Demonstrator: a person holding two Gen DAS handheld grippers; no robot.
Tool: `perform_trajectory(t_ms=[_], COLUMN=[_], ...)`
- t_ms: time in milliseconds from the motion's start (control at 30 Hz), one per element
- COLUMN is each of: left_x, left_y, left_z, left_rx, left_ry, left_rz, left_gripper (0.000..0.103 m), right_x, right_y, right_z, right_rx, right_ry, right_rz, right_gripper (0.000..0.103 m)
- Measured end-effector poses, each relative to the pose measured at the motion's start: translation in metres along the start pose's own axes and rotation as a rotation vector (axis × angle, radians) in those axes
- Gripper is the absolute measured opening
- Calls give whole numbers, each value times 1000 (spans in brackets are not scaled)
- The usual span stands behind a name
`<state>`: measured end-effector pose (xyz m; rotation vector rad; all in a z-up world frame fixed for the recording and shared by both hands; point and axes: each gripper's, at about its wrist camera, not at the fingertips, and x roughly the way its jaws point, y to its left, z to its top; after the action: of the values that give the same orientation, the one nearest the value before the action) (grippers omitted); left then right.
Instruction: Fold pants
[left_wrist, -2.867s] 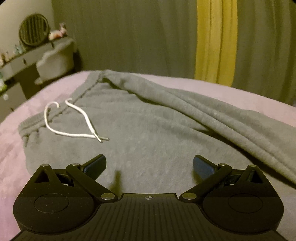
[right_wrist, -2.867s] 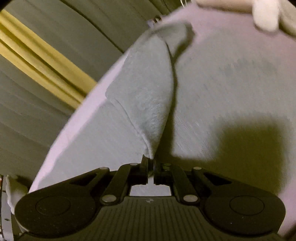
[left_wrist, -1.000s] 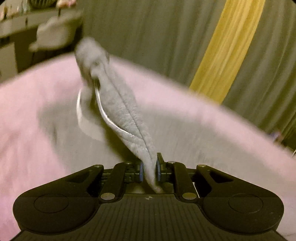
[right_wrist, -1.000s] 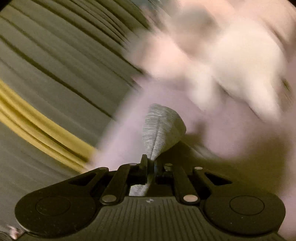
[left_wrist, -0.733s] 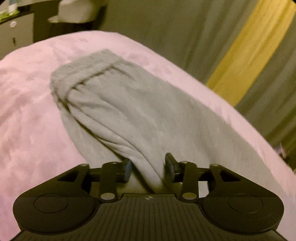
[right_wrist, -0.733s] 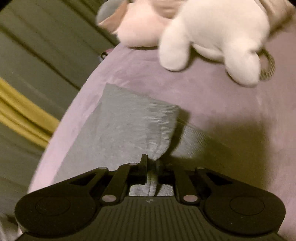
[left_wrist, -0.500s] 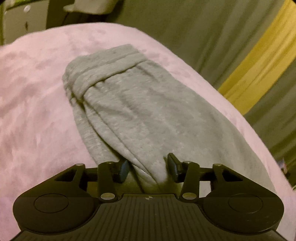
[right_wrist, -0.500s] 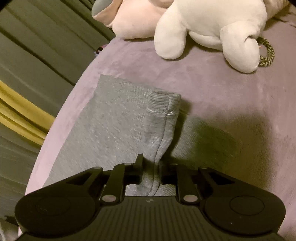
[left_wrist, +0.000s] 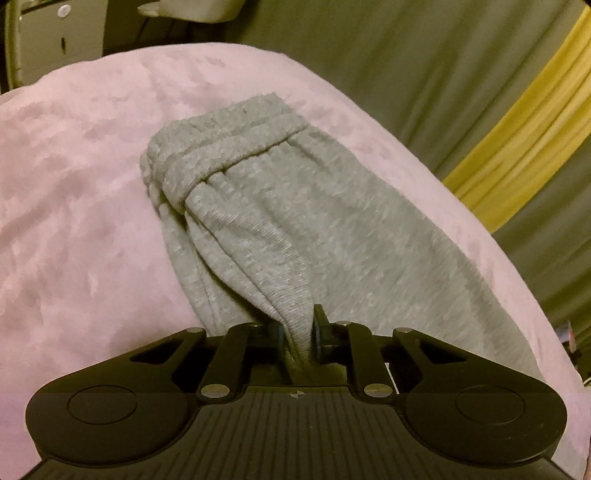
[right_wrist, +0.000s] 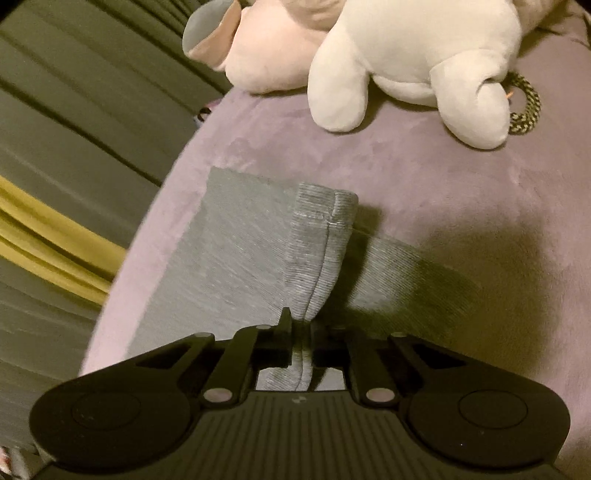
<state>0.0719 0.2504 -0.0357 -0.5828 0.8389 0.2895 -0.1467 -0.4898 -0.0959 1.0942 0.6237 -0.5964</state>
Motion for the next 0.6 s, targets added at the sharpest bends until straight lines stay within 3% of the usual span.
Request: perform_trajectory(t_ms=[200,333,400,467,533,567,600], left_x=[-19,-31,-27,-14,-4,-4,-8], left_y=[2,6,11,11,9,8,7], left_z=[9,11,6,-3,-12,-15,-16], left_rx=[-16,-16,-22,20,69,79,80], left_ry=[-28,-53,-48,-4,34,25,13], left_rz=[-31,-57,-49,6,82,96,98], left_gripper=[15,15,15,16,27,28,36], right_x=[-38,-60,-60,-50,-34,-28,-25], right_y=[7,9,5,-5,-16,-19,-20], right_z=[6,10,7,4,1,-1,-2], right_rx=[6,-29,-57,-63,-50,-48,-49], right_ry=[-67,-114,-104,-65,-9,6,13], right_rz=[100,112,81,21,-84,-134,-188], right_gripper=[6,6,6,6,6,7,7])
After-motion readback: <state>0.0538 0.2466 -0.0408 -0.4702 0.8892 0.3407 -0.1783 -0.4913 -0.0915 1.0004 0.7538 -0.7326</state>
